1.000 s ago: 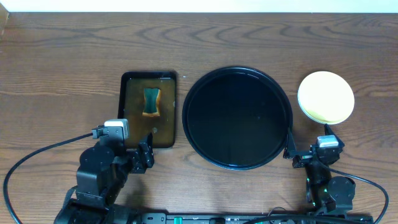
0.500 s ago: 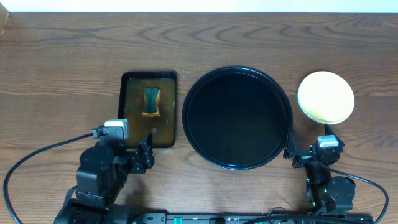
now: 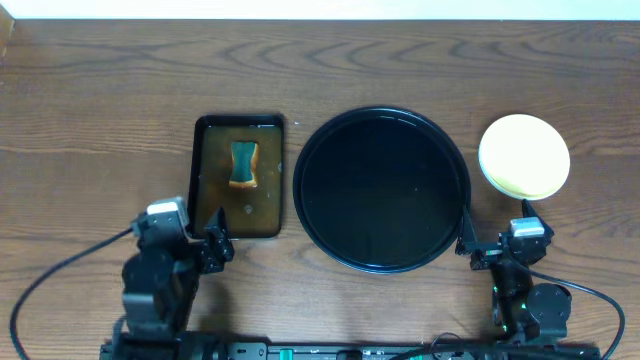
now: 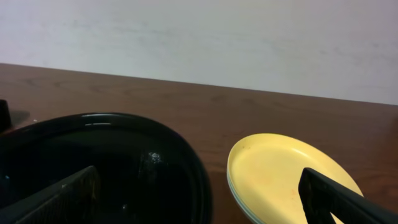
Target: Clean dirty plates on tray and stack at the side
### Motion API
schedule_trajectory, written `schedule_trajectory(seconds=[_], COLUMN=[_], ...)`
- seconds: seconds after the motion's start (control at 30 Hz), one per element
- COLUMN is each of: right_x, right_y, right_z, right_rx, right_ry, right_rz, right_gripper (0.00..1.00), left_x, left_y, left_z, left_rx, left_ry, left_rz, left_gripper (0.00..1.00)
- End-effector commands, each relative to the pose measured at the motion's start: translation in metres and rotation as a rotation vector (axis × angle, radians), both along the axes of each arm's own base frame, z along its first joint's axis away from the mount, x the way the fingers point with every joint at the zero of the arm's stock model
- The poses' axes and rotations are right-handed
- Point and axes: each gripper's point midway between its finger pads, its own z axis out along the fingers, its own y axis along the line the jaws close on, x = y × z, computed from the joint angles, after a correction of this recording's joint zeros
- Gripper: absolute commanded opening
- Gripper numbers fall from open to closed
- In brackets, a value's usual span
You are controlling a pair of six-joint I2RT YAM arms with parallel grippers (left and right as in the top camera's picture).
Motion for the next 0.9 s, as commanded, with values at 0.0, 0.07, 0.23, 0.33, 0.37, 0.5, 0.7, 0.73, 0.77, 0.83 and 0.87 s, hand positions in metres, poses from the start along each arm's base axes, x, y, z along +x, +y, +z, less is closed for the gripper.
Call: schedule_trajectory(seconds=[0.0, 0.07, 0.23, 0.33, 0.37, 0.5, 0.7, 0.73, 0.77, 0.83, 0.87], right_x=[0.0, 0.0, 0.0, 0.0, 0.0, 0.0, 0.0, 0.0, 0.0, 0.0, 0.0], right_y=[-0.005, -0.004, -0.005, -0.004, -0.005, -0.004, -0.005, -0.005, -0.004, -0.004, -0.005], right_z=[-0.001, -0.001, -0.001, -0.001, -0.001, -0.001, -0.001, -0.001, -0.001, -0.001, -0.001], right_rx=[0.006, 0.006, 0.006, 0.006, 0.006, 0.006, 0.005, 0.006, 0.006, 0.006, 0.006], right_ry=[0.002, 0.002, 0.002, 0.002, 0.002, 0.002, 0.002, 0.002, 0.002, 0.002, 0.002], right_rz=[-0.022, -0.021, -0.022, -0.021, -0.022, -0.021, -0.022, -0.022, -0.021, -0.021, -0.022], right_gripper=[0.99, 0.99, 0.99, 0.99, 0.99, 0.99, 0.99, 0.99, 0.99, 0.99, 0.99], left_x=[-0.001, 0.002, 0.011, 0.018, 0.019, 0.022, 0.022, 0.021, 0.02, 0.02, 0.02], left_y=[0.007, 0.008, 0.01, 0.011, 0.011, 0.011, 0.011, 0.011, 0.011, 0.011, 0.011], left_z=[-0.006, -0.005, 0.005, 0.013, 0.015, -0.005, -0.039, -0.047, -0.052, -0.056, -0.057], left_rx=[-0.014, -0.015, -0.014, 0.004, 0.012, 0.021, 0.028, 0.029, 0.03, 0.031, 0.031], left_ry=[-0.09, -0.177, -0.362, -0.476, -0.502, -0.467, -0.326, -0.296, -0.274, -0.258, -0.256], left_rz=[0.036, 0.04, 0.051, 0.051, 0.049, 0.047, 0.043, 0.043, 0.042, 0.043, 0.043], left_gripper=[0.8, 0.8, 0.8, 0.8, 0.8, 0.8, 0.8, 0.8, 0.8, 0.8, 0.8])
